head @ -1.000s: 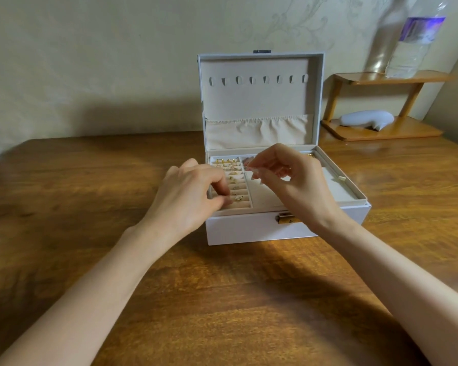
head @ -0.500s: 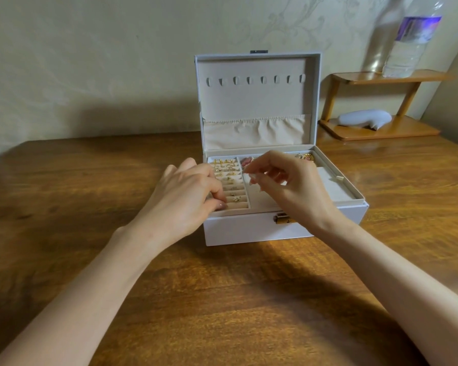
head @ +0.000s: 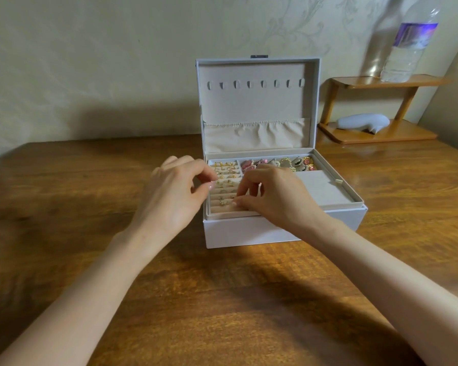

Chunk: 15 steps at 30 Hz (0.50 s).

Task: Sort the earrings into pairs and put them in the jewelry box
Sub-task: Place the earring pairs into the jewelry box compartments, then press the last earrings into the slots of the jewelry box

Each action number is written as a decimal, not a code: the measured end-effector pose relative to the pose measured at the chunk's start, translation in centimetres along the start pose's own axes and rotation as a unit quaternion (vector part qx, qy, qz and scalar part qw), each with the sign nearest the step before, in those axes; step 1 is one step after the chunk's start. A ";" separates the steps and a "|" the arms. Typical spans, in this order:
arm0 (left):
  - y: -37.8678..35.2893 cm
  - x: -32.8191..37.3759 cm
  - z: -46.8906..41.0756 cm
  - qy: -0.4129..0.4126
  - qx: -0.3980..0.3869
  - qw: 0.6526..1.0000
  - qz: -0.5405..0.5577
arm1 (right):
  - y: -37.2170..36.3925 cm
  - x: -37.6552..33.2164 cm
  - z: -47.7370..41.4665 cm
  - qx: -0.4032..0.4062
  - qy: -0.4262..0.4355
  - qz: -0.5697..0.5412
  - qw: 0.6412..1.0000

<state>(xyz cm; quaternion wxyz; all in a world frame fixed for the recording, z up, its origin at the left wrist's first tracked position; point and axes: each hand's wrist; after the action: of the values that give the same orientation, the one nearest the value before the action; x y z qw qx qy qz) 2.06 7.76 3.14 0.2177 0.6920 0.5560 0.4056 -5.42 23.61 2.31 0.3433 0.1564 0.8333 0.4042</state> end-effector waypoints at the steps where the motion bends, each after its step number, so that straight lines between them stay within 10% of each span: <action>1: 0.0 0.0 0.0 -0.003 -0.008 1.000 0.003 | 0.0 0.0 0.0 -0.002 -0.002 0.002 1.000; 15: -0.1 0.2 0.0 -0.065 -0.115 0.990 -0.045 | 0.2 0.3 0.0 -0.027 0.004 -0.011 1.000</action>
<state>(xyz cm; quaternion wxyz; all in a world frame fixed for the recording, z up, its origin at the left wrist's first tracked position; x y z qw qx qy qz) 2.03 7.98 3.09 0.3493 0.6614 0.5213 0.4108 -5.64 23.91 2.37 0.3483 0.1359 0.8252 0.4234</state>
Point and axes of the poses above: each hand's wrist, its own z-axis away from the middle knuckle, its own y-axis out of the back of the hand, x = y × z, and after that the axes turned 2 degrees about x, right-handed
